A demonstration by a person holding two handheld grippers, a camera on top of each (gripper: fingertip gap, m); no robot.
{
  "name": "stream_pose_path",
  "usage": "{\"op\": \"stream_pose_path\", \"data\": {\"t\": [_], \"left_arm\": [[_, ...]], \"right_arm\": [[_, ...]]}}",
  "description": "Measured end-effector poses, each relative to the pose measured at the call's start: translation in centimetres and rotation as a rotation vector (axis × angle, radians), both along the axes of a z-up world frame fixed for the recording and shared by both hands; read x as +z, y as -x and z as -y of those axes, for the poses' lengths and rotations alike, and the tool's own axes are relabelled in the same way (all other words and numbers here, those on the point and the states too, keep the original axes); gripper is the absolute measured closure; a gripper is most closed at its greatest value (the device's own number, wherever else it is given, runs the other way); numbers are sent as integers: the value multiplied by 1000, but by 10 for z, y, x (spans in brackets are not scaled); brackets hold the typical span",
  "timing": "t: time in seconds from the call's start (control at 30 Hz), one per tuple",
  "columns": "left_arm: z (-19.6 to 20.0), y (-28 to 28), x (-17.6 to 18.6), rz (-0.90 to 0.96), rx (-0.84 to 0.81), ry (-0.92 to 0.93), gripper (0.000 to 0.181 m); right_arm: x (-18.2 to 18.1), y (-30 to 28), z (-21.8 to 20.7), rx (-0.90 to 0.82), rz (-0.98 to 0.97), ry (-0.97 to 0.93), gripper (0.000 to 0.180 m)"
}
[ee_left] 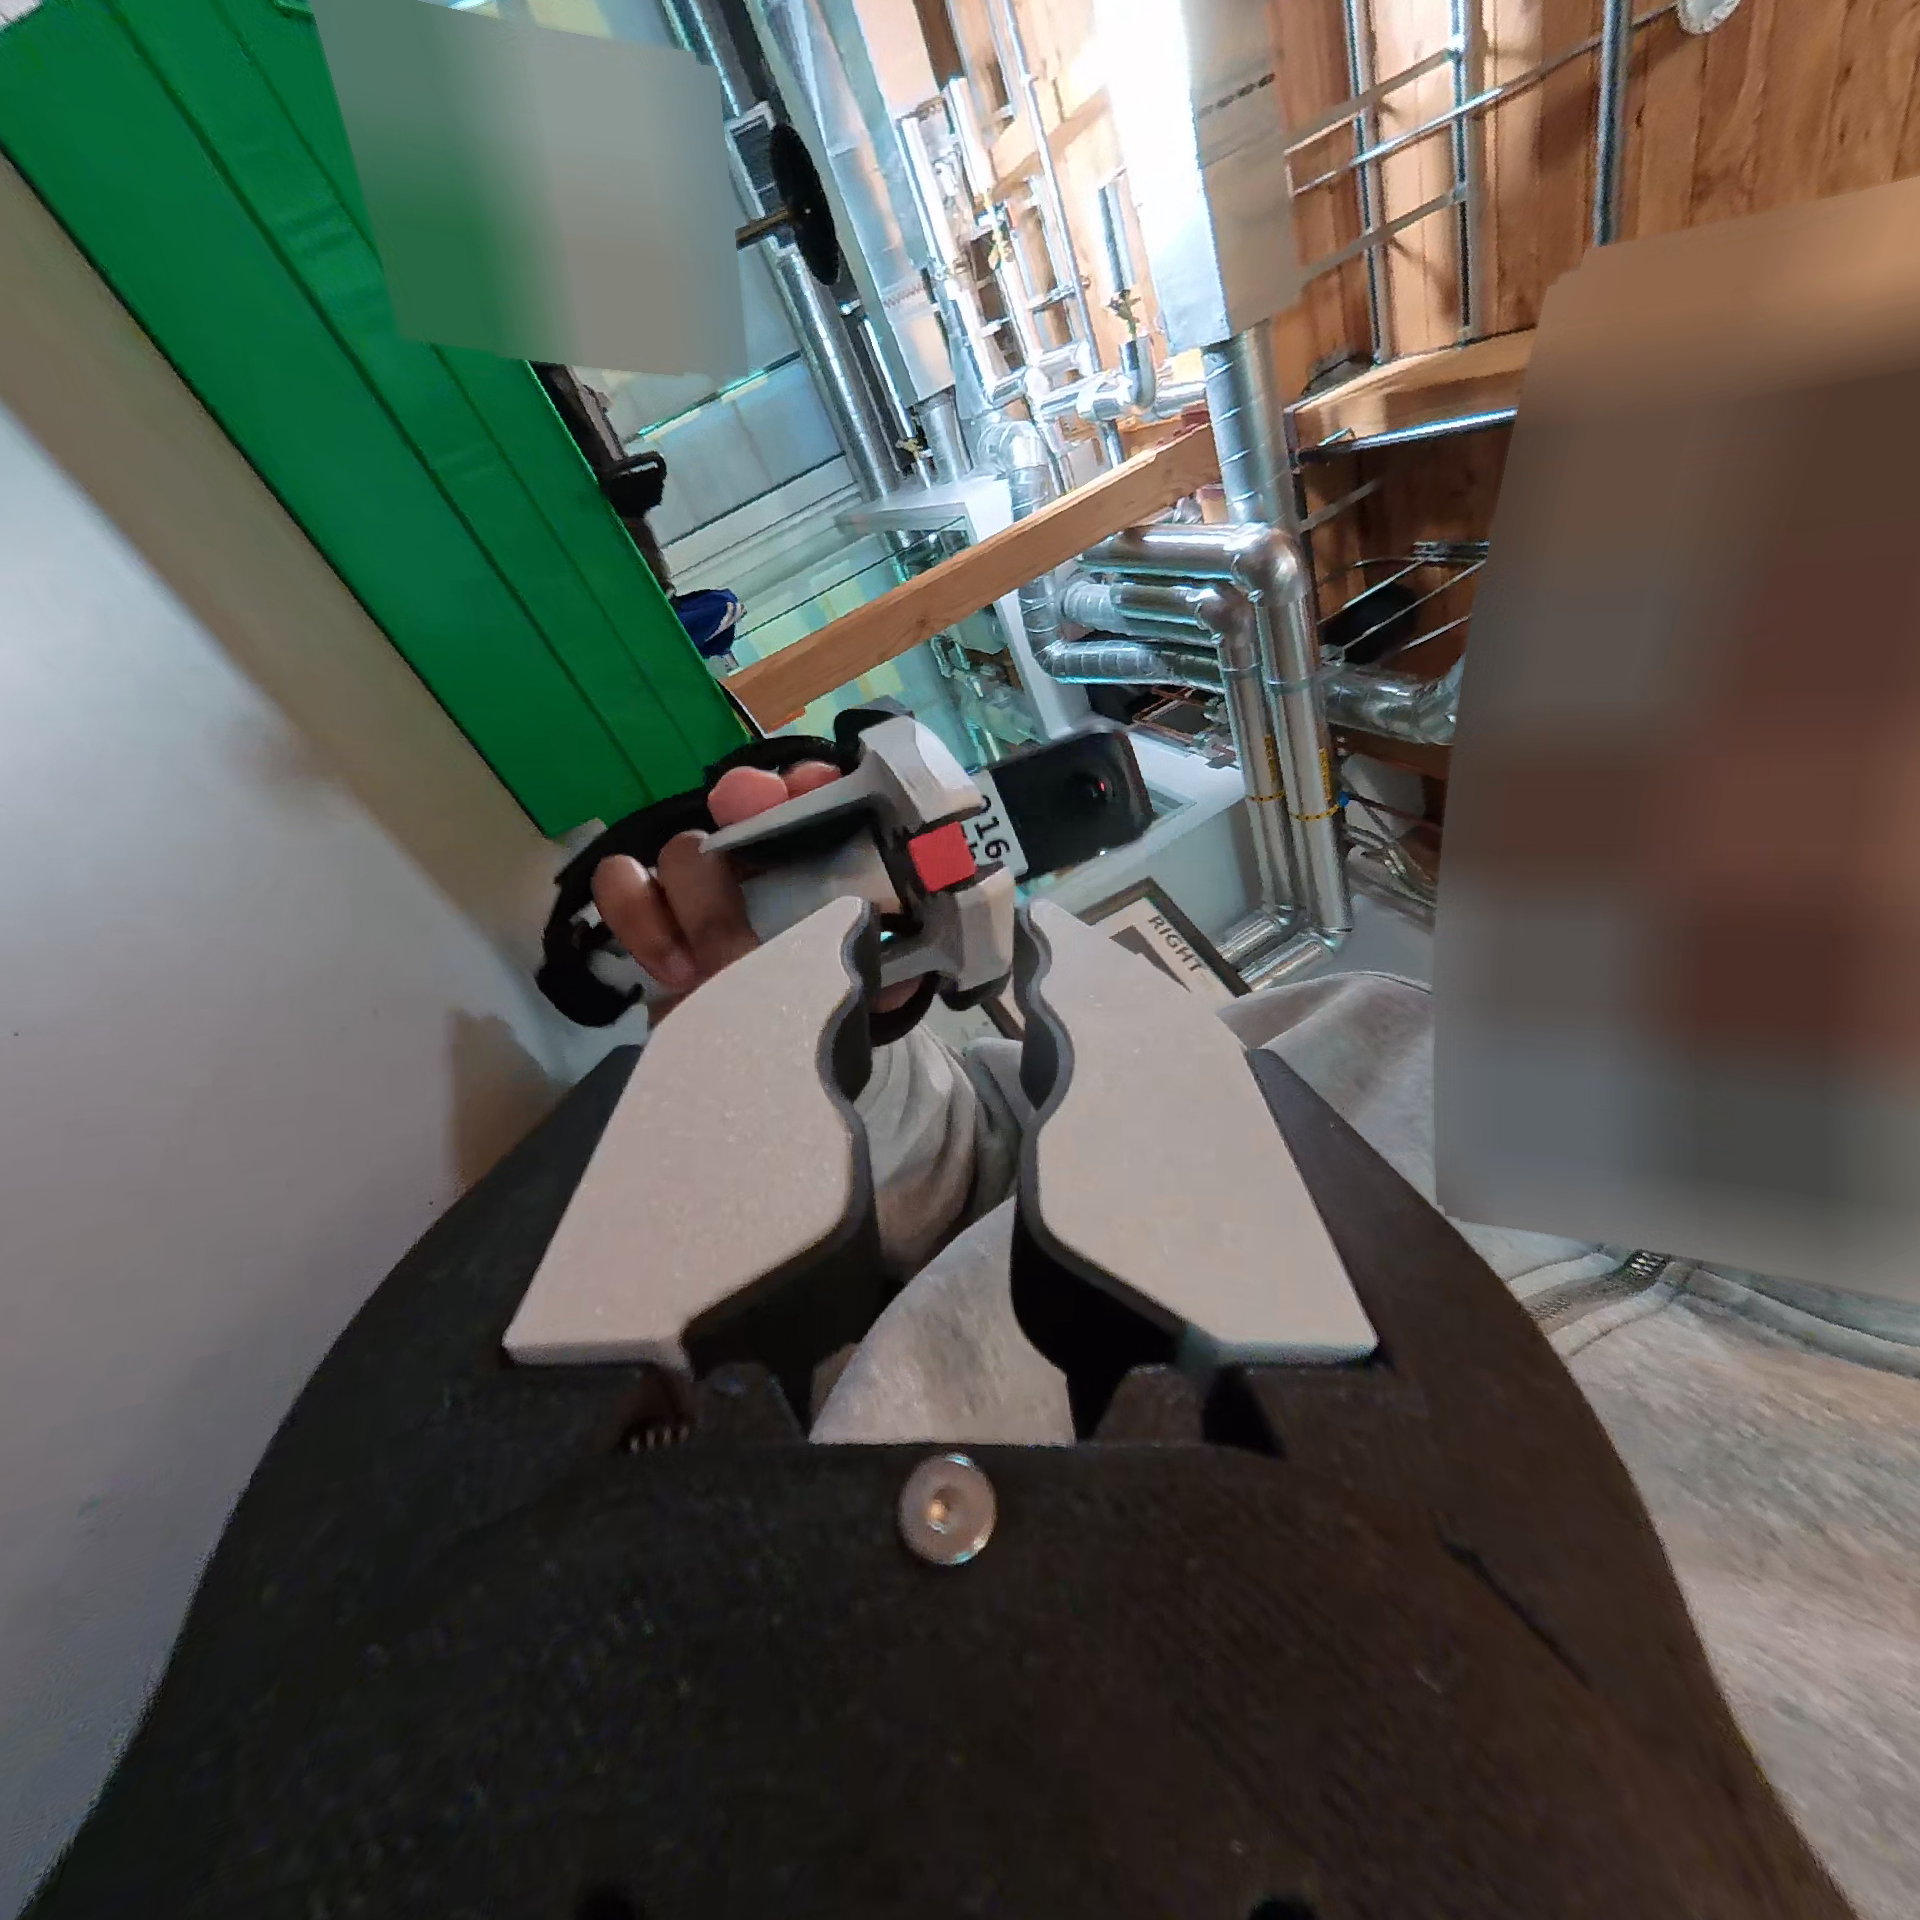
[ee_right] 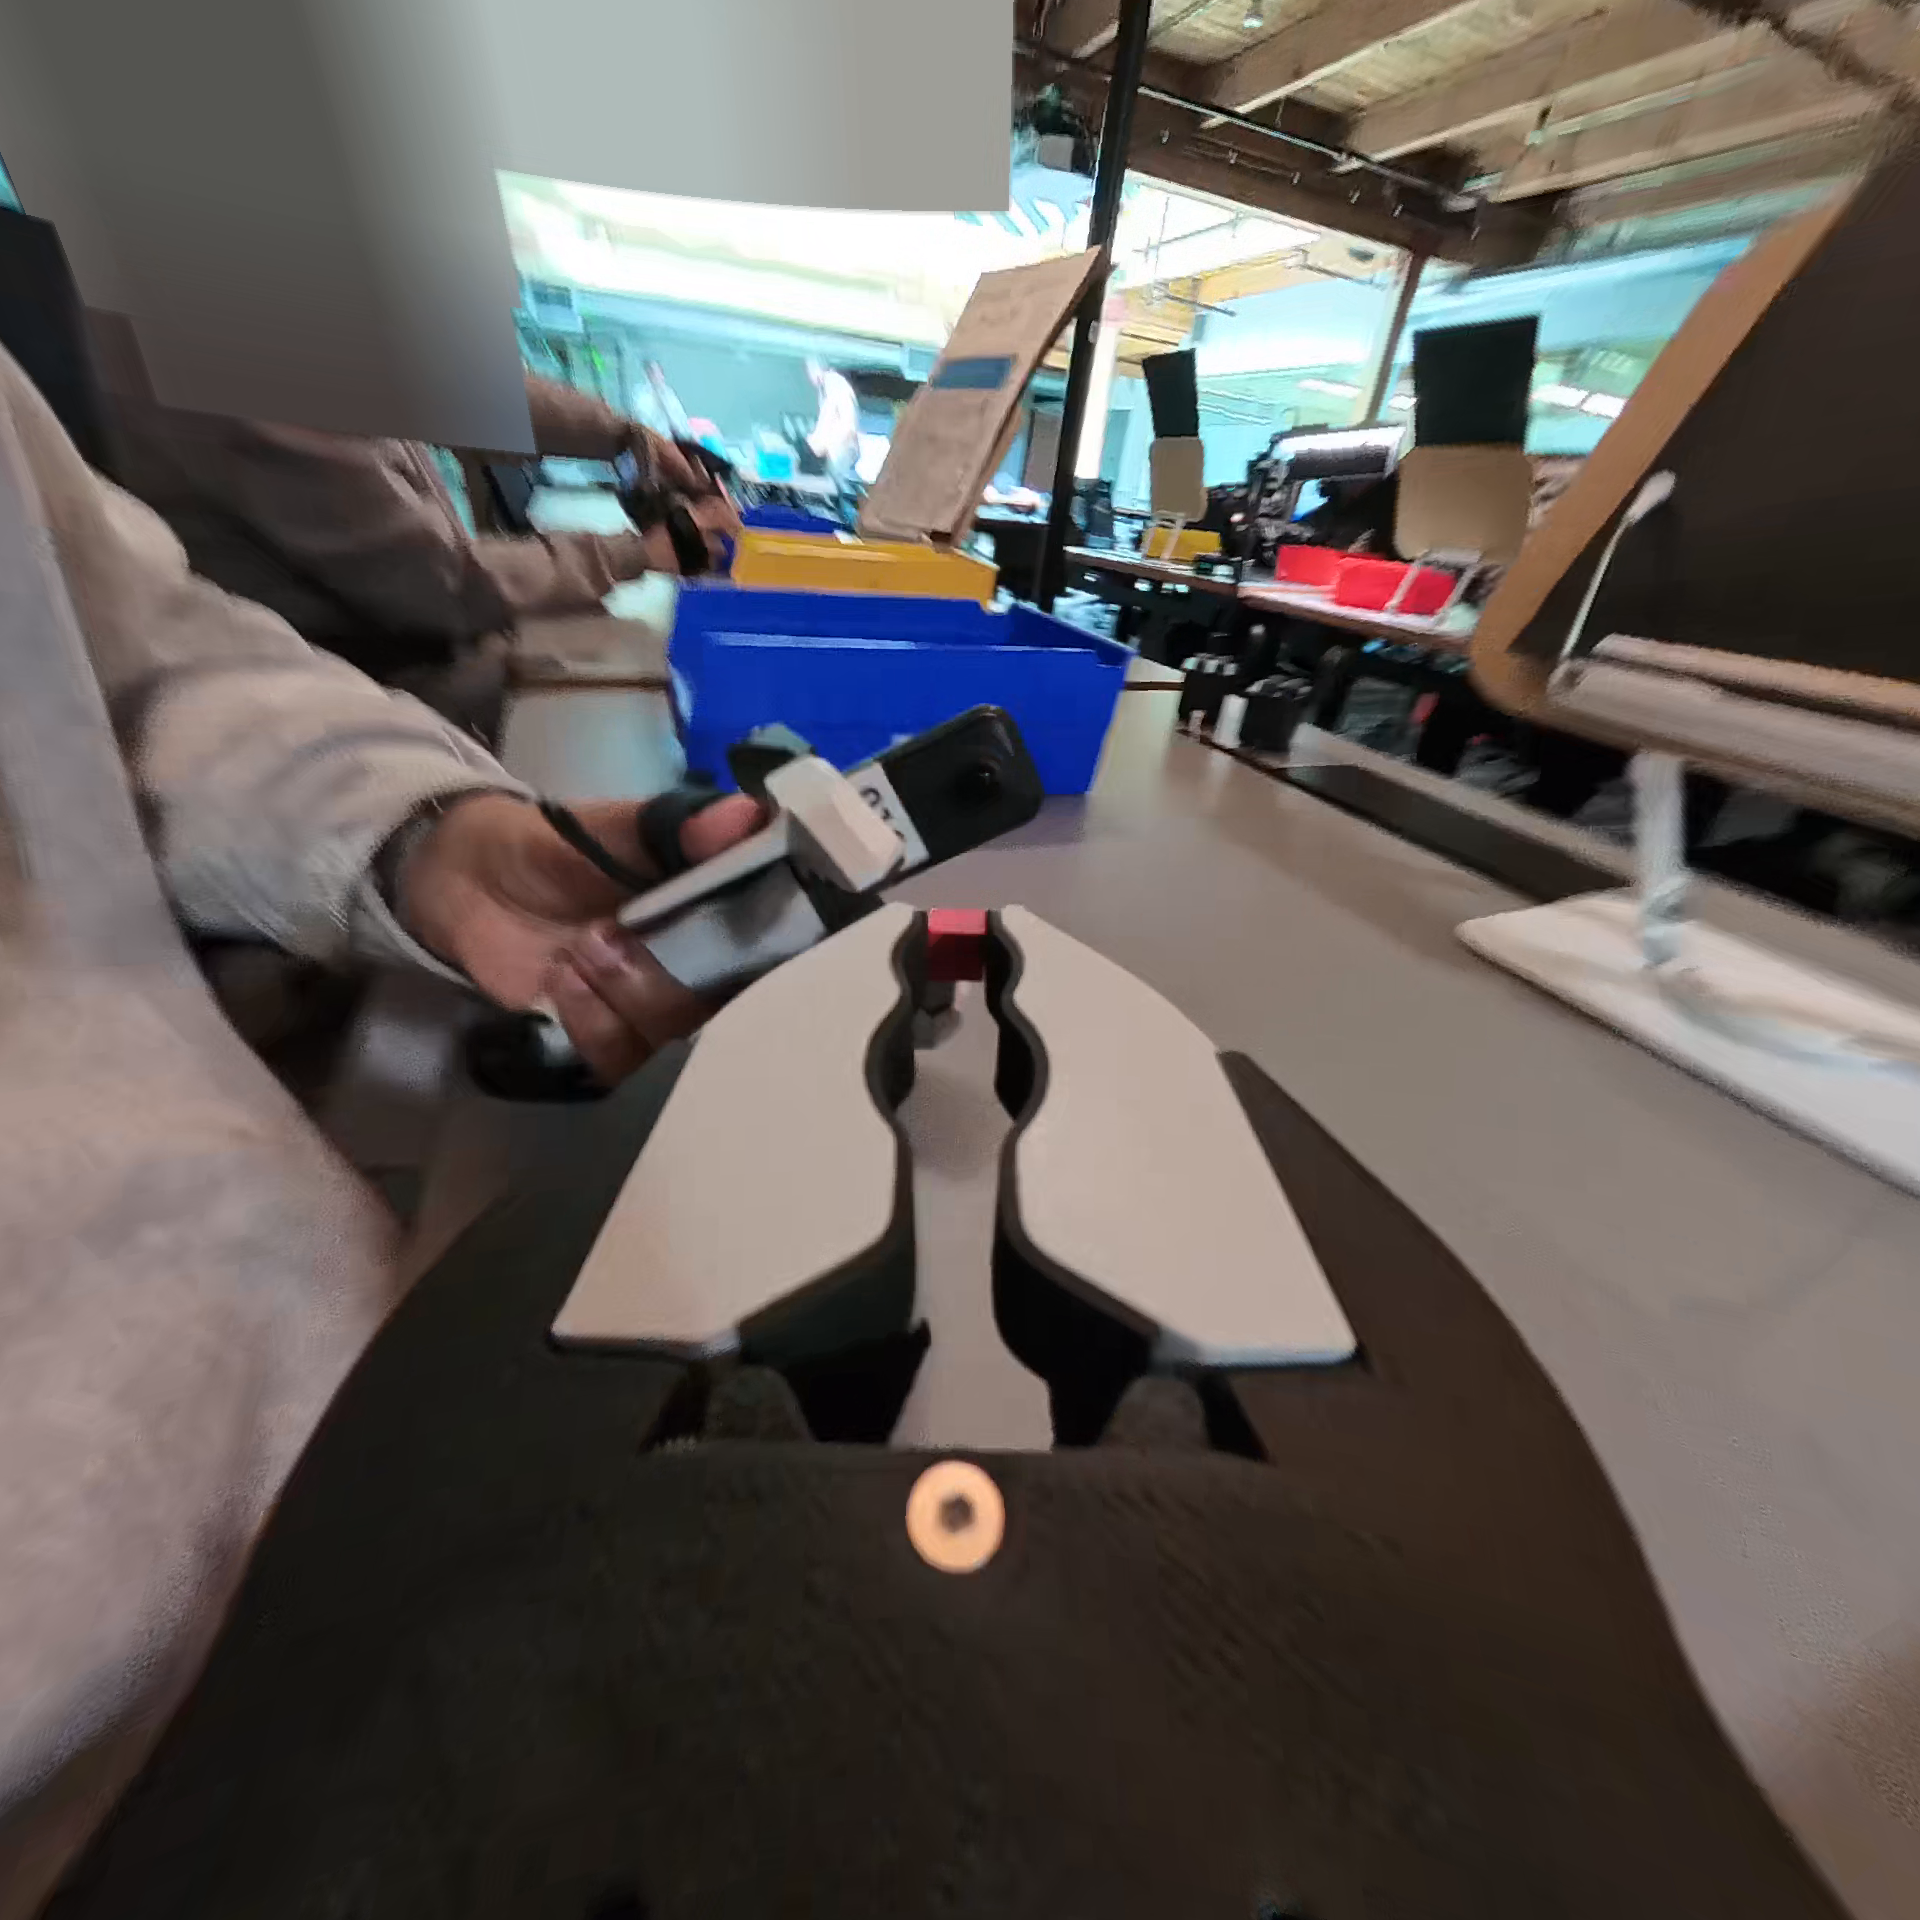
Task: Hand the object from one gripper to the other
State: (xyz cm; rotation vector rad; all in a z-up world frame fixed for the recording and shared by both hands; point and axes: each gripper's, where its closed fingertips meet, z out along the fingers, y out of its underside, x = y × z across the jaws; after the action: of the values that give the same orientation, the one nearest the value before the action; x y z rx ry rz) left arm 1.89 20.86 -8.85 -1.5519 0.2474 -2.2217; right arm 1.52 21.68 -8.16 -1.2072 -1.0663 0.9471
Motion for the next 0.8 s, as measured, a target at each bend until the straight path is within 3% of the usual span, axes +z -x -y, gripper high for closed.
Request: {"op": "stream_pose_path", "data": {"t": [0.03,0.2,0.27,0.37,0.47,0.57,0.8], "left_arm": [[-1,1,0,-14,17,-17,156],[-10,9,4,-139,156,-218,154],[-10,11,6,-207,196,-335,153],[-11,19,13,-326,334,-561,173],[-5,20,19,-468,412,-836,181],[8,10,10,-580,382,-1054,181],[29,-11,1,-662,385,-1341,164]], "right_arm": [[2,-1,0,32,-45,92,169],[7,-2,1,204,-233,574,169],[5,-2,-1,211,-253,632,169],[4,2,5,272,-237,703,169],[5,4,14,355,-239,844,169],[10,-2,18,408,-265,982,169],[-8,-13,30,454,-250,1268,169]]}}
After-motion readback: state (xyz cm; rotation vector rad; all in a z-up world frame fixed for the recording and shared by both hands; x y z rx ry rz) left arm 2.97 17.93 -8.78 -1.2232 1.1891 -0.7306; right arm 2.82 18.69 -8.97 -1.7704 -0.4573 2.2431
